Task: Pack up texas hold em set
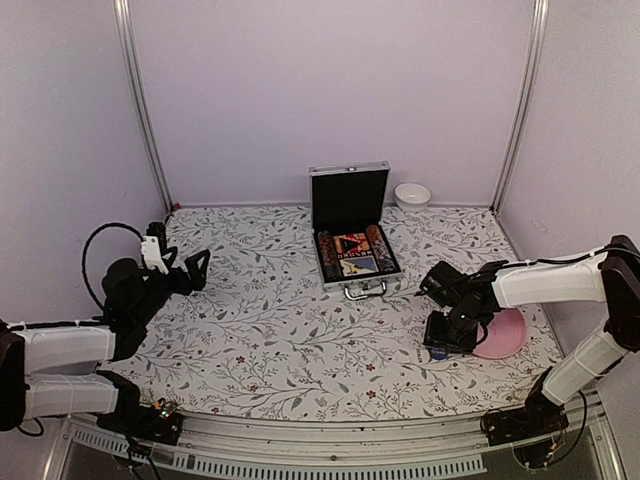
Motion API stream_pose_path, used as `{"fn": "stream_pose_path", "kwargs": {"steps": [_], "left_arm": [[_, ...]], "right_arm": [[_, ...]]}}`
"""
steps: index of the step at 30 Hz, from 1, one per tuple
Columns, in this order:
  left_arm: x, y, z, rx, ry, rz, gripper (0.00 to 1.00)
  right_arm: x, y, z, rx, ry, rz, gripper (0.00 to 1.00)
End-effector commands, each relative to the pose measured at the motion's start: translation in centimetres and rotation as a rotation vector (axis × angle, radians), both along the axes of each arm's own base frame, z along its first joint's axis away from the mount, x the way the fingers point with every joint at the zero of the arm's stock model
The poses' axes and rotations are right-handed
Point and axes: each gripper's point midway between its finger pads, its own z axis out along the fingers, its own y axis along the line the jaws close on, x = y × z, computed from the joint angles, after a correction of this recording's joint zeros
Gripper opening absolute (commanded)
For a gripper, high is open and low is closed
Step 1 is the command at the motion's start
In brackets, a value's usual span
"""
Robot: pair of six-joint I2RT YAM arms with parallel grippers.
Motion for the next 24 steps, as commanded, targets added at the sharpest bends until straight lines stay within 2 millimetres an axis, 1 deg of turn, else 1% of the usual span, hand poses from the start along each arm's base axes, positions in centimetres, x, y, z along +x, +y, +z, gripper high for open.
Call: {"fn": "stream_pose_path", "kwargs": {"steps": [1,10,17,24], "left_arm": [[0.0,0.1,0.3,-0.001,-0.014,-0.004,0.97],[0.0,0.1,0.3,0.0,-0.013,-0.004,0.97],[0.0,0.0,0.4,0.0,-0.013,-0.006,0.97],[0.0,0.0,0.3,0.0,-0.011,-0.007,0.97]], "right_arm": [[0.2,-1.2,-0.2,-0.026,-0.015,-0.031,0.61],[0.6,-1.0,-0.7,-0.033,-0.015,-0.027,0.61],[-0.2,-1.2,-1.9,-0.042,0.025,-0.015,0.57],[-0.7,-0.9,-2.4,-0.048,0.053,0.007,0.58]]}}
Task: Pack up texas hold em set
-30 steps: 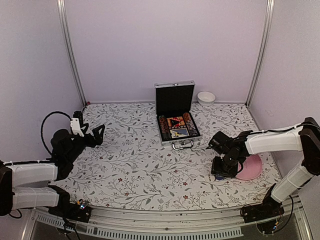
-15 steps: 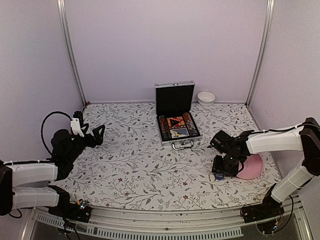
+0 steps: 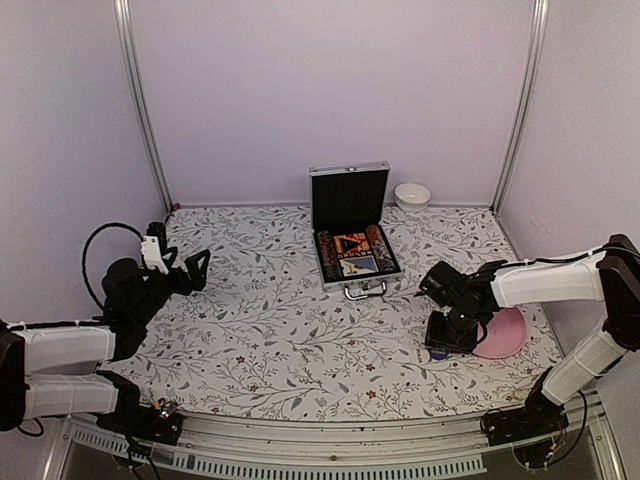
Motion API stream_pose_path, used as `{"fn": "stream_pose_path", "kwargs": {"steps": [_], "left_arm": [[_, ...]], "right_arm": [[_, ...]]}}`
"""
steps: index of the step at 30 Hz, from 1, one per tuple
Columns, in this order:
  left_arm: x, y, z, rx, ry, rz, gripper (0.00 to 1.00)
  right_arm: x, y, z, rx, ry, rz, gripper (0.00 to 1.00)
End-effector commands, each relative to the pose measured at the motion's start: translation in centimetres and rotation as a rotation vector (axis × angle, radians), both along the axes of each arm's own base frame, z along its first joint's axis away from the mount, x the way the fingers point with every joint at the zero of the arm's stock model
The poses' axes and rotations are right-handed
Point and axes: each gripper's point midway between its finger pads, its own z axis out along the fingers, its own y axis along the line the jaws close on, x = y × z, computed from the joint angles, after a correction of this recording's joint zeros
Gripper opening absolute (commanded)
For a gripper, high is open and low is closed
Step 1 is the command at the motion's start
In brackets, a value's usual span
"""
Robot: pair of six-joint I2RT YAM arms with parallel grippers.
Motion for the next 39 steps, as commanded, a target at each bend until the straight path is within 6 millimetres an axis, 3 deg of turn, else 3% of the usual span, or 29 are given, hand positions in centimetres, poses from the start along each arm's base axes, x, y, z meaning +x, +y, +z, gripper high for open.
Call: {"fn": "stream_pose_path", "kwargs": {"steps": [1,13,23,29,39], "left_arm": [[0.0,0.1,0.3,0.001,-0.011,-0.004,0.97],[0.1,0.0,0.3,-0.002,-0.009,-0.006,0.97],[0.1,-0.1,0.3,-0.005,-0.01,-0.011,0.97],[0.1,-0.1,0.3,-0.005,-0.009,-0.01,0.97],[0.1,-0.1,0.3,-0.006,-0.009,-0.012,0.97]], "right_arm": [[-0.8,-0.6,-2.2,-0.038,0.05,0.01,0.58],[-1.8,0.8,-3.2,-0.043,0.093,0.039,0.58],[-1.7,2.1,-2.8,0.0,0.092,0.044,0.59],[-1.8,1.8,-3.2,-0.028,0.107,0.057,0.5],[0.6,2.9,-0.9,-0.045,0.038,0.079,0.46]]}}
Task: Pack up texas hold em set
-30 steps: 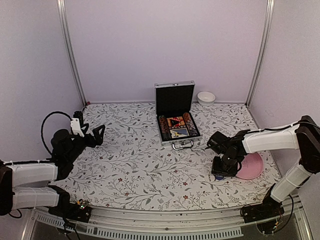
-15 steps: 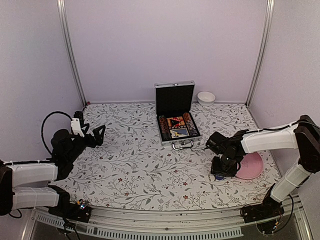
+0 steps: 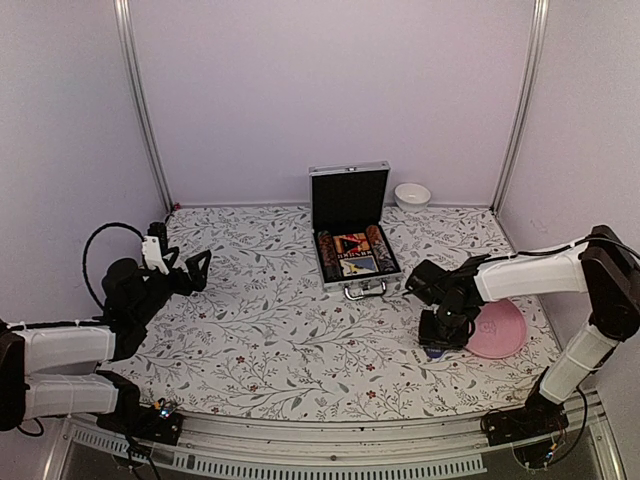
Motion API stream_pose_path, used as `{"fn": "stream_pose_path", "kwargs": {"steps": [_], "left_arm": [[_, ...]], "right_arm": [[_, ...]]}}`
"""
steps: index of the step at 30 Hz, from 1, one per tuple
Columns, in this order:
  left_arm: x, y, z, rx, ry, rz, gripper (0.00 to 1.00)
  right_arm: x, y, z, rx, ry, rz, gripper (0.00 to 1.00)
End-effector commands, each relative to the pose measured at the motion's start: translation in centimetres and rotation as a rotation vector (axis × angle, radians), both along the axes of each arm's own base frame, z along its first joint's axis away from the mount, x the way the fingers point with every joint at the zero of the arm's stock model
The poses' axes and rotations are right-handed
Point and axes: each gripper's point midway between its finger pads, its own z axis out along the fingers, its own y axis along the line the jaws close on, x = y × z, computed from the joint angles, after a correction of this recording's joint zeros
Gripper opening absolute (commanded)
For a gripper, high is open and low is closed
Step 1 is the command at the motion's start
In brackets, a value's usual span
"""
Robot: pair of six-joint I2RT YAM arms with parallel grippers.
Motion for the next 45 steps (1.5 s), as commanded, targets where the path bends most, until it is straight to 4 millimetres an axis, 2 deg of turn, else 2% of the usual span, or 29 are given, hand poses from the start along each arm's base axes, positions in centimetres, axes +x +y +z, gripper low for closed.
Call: {"fn": "stream_pose_path", "kwargs": {"steps": [1,6,16,23,32,36,39,45], "left_arm": [[0.1,0.2,0.3,-0.005,-0.009,0.005,0.97],[0.1,0.2,0.5,-0.006,-0.014,0.005,0.97],[0.0,0.3,0.6,-0.004,-0.019,0.007,0.97],[0.0,0.3,0.6,-0.003,-0.019,0.007,0.97],[0.0,0.3,0.5,-0.003,-0.018,0.006,0.97],[0.0,0.3,0.5,-0.002,-0.017,0.009,0.97],[0.0,0.4,0.5,-0.002,-0.016,0.011,0.97],[0.1,0.4,0.4,-0.001,-0.014,0.014,0.97]], "right_arm": [[0.8,1.5,-0.3,0.008,-0.001,0.041,0.46],[3.6,2.6,1.2,-0.008,-0.066,0.067,0.47],[9.2,5.3,2.3,0.0,-0.156,0.14,0.47],[15.2,7.8,5.1,0.028,-0.273,0.178,0.47],[21.6,9.8,7.8,0.041,-0.392,0.225,0.47],[24.2,10.9,8.1,0.05,-0.426,0.243,0.47],[25.3,11.7,7.3,0.053,-0.425,0.264,0.47],[25.8,12.5,5.9,0.07,-0.402,0.284,0.47]]}}
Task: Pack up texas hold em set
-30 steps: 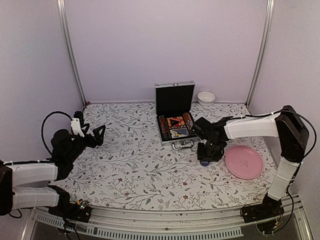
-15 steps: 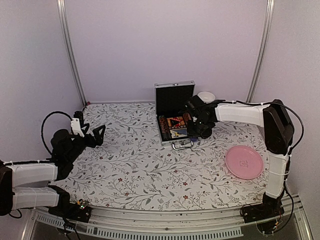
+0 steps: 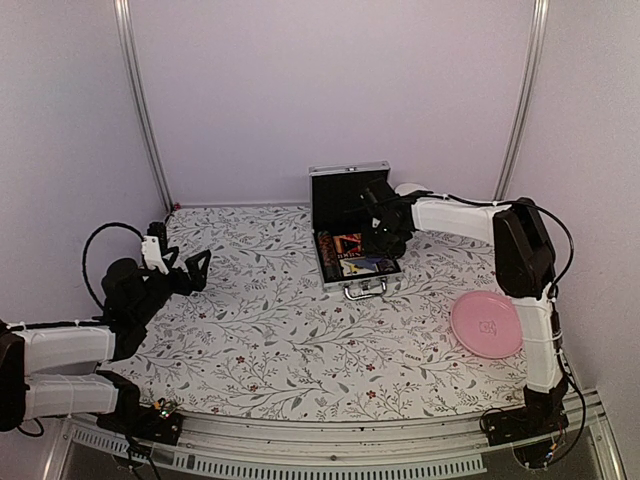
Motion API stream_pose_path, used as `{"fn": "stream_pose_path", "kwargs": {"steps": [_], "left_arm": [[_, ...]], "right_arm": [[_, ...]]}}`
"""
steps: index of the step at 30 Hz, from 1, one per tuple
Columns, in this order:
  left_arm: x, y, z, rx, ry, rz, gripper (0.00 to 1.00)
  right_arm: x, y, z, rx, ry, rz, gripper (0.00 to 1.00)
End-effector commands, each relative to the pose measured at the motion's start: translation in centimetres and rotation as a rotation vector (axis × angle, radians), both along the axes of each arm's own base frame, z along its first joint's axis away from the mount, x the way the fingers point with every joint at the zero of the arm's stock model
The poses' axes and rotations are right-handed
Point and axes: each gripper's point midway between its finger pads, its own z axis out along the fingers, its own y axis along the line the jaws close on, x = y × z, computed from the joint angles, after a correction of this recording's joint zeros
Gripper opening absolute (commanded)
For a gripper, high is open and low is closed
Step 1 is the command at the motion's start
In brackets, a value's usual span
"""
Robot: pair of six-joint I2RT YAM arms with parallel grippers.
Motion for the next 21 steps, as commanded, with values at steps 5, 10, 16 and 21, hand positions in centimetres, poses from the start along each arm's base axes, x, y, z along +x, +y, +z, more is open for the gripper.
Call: {"fn": "stream_pose_path", "kwargs": {"steps": [5,10,16,21], "left_arm": [[0.1,0.3,0.2,-0.002,-0.01,0.008,0.97],[0.2,0.1,0.0,-0.001,-0.002,0.002,0.97],[0.2,0.1,0.0,-0.001,-0.001,0.001,0.97],[0.3,0.1,-0.1,0.0,0.002,0.0,0.97]], "right_arm": [[0.2,0.9,-1.5,0.009,0.03,0.046,0.47],[0.1,1.4,-1.7,0.029,0.041,0.064,0.47],[-0.2,1.5,-2.3,0.03,0.057,0.078,0.47],[-0.3,1.6,-2.3,0.035,0.061,0.078,0.5]]}}
